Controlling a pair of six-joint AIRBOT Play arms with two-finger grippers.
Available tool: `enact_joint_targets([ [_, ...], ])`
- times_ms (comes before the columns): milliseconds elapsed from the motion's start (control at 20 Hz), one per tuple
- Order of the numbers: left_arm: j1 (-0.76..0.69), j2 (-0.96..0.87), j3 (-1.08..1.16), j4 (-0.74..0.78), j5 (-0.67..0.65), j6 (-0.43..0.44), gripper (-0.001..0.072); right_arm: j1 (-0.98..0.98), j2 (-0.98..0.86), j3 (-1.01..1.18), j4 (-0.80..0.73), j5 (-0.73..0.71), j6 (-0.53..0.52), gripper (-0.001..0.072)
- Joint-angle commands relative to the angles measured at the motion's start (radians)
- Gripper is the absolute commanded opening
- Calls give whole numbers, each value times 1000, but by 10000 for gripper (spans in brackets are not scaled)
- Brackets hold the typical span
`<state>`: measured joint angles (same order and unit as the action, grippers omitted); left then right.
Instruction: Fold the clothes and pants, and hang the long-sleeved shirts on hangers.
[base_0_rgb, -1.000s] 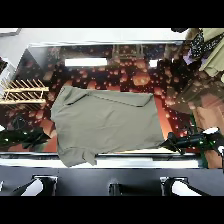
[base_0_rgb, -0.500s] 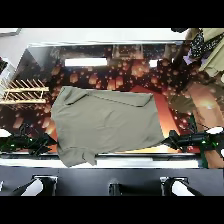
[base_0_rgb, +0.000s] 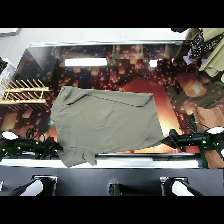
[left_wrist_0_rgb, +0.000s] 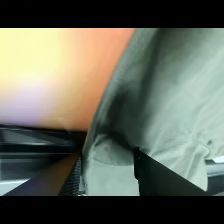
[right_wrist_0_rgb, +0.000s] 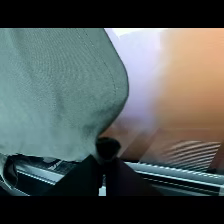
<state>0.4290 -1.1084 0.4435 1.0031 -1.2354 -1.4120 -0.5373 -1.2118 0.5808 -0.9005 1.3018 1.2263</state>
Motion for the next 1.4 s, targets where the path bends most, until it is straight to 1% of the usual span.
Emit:
enact_joint_targets([
  [0, -6, -13, -7, 5, 51, -1, 139, 0, 3, 0, 3, 10, -6, 32],
  [50, -6, -13, -7, -4, 52, 0, 38, 0, 7, 0, 10, 10, -14, 32],
  [100, -6, -13, -6, -12, 55, 0, 15, 0, 10, 0, 31, 13, -33, 31],
  [300, -7, -2, 67, -44, 55, 3, 13, 15, 15, 5, 222, 24, -145, 30],
  [400, -7, 4, 154, -93, 50, 3, 12, 120, 17, 44, 242, -16, -169, 29],
  [450, -7, 7, 210, -122, 43, 3, 12, 192, 17, 89, 233, -53, -159, 29],
  [550, -7, 19, 359, -156, 23, 2, 12, 298, 22, 208, 229, -129, -101, 29],
  [650, -6, 43, 549, -156, 4, -2, 12, 359, 41, 371, 195, -169, -46, 29],
  [800, -6, 94, 872, -154, -24, -53, 12, 371, 101, 642, 150, -131, 29, 29],
  [1000, -6, 190, 1239, -143, -32, -148, 12, 372, 278, 941, 43, -55, 113, 29],
  [1100, -6, 253, 1358, -83, -33, -206, 12, 372, 402, 1040, -23, -57, 151, 29],
  [1250, -6, 372, 1434, 47, -32, -301, 12, 372, 592, 1123, -183, -116, 259, 29],
  [1350, -6, 459, 1440, 147, -32, -365, 12, 372, 685, 1142, -315, -152, 376, 29],
])
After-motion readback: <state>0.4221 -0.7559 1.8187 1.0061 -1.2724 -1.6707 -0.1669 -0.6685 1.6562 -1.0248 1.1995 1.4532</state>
